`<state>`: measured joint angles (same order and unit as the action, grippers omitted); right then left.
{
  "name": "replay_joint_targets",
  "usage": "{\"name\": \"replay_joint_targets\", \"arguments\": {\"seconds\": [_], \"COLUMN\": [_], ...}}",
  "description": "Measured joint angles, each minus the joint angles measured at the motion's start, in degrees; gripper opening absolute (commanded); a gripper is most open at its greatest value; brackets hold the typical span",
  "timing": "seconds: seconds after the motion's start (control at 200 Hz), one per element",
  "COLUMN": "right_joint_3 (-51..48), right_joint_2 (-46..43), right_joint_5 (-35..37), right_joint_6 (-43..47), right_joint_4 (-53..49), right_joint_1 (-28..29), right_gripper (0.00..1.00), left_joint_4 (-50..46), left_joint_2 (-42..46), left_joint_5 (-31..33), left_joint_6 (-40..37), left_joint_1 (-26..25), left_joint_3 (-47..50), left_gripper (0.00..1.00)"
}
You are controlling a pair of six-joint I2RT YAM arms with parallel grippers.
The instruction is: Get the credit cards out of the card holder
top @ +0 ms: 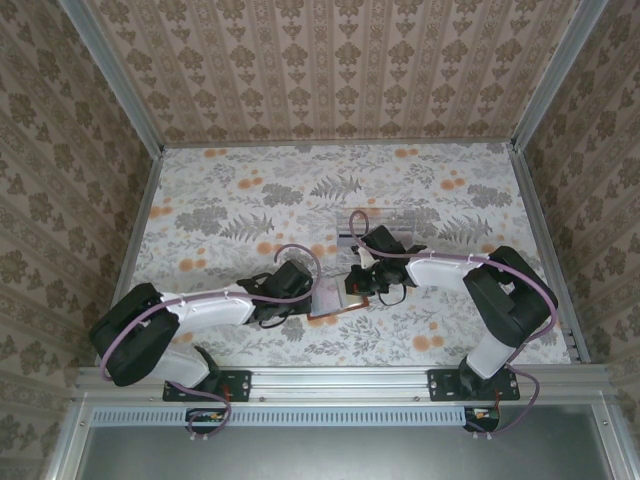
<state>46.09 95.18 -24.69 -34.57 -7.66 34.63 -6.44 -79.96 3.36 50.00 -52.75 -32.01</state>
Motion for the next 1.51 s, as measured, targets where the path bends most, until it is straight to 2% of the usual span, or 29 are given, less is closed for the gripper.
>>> {"name": "replay_joint_targets", "arguments": {"seconds": [0.33,0.495,0.64,0.8,0.98,1.505], "right_joint_3": [1.07,1.09,1.09,1.11,1.86,4.83], "right_joint_2": [0.0,0.0,0.0,0.0,0.0,4.2], "right_joint_5": [0.17,-1.53,-2.97,-3.89,-4.04,-0.09], "right_joint_6": [1.84,1.03,-0.55,-2.08,-2.89,-2.69], "right_joint_4": [-1.97,-0.9,1.31,3.04,3.08,-0.22], "right_joint_1": [0.0,0.09,0.76,1.64,3.56,5.4], "right_gripper": [0.0,0.19,0.24,0.24,0.32,0.33], "left_joint_4": [-0.7,-1.38,-1.55,-1.64,-1.66,-1.64], "left_joint_2": [-0.35,-0.35,-0.37,-0.61,-0.61,-0.68], "left_joint_5": [-0.42,-0.39,-0.44,-0.42,-0.42,-0.44], "left_joint_6": [-2.8,-4.17,-4.76,-4.83,-4.83,-4.83], "left_joint_1": [1.53,1.92,2.23,2.23,2.23,2.23], "left_joint_3": [-0.55,-0.81,-0.87,-1.05,-1.05,-1.07], "left_gripper": [0.0,0.0,0.0,0.0,0.0,0.0]}}
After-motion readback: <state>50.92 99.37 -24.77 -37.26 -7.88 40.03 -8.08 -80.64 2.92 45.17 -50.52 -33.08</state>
